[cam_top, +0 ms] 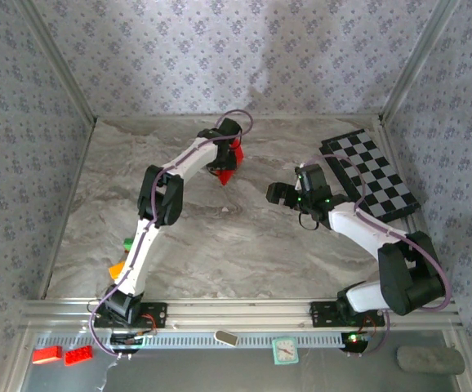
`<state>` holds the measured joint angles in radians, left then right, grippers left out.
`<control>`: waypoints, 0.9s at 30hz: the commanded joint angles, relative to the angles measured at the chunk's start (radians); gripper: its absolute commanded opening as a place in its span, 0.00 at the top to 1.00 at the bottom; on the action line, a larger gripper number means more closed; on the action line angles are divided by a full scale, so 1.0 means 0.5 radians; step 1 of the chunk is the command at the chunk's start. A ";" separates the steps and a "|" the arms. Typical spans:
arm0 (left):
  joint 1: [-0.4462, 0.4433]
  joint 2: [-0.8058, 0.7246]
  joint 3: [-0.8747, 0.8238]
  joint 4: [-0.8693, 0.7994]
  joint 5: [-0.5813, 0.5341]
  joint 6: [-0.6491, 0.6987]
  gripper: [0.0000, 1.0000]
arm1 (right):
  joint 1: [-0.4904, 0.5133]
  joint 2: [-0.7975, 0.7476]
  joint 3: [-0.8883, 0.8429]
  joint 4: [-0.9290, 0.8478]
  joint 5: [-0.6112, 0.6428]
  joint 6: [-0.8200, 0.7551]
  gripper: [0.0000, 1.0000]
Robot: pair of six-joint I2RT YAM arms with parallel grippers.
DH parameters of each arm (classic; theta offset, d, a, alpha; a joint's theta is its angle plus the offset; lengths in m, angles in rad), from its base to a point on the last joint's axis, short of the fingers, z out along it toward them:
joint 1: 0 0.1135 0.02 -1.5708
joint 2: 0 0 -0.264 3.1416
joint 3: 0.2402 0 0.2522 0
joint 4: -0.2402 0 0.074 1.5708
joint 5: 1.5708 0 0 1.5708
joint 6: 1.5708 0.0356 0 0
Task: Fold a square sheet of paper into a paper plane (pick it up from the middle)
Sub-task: Move the paper plane to the top-center of the table.
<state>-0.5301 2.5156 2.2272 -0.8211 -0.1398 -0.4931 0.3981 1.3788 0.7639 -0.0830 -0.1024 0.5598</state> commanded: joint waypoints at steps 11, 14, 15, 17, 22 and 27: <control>-0.027 -0.106 0.252 -0.232 -0.015 -0.014 0.56 | 0.011 -0.025 0.068 -0.041 0.057 0.002 0.00; -0.041 -0.195 0.252 -0.243 -0.020 -0.043 0.53 | 0.004 -0.033 0.080 -0.062 0.074 -0.009 0.00; -0.046 -0.216 0.252 -0.250 -0.029 -0.048 0.51 | 0.003 -0.036 0.088 -0.072 0.080 -0.012 0.00; -0.053 -0.275 0.252 -0.268 -0.047 -0.057 0.49 | -0.006 -0.054 0.111 -0.109 0.098 -0.034 0.00; -0.072 -0.511 0.175 -0.238 -0.135 -0.063 0.44 | -0.028 -0.156 0.242 -0.250 0.225 -0.171 0.00; -0.069 -1.001 -0.312 0.092 -0.320 -0.051 0.31 | -0.041 -0.295 0.454 -0.411 0.518 -0.387 0.00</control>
<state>-0.5678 2.1693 2.1578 -0.8642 -0.2165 -0.5167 0.3843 1.2854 0.9222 -0.2256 0.0391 0.4580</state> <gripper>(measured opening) 0.674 0.999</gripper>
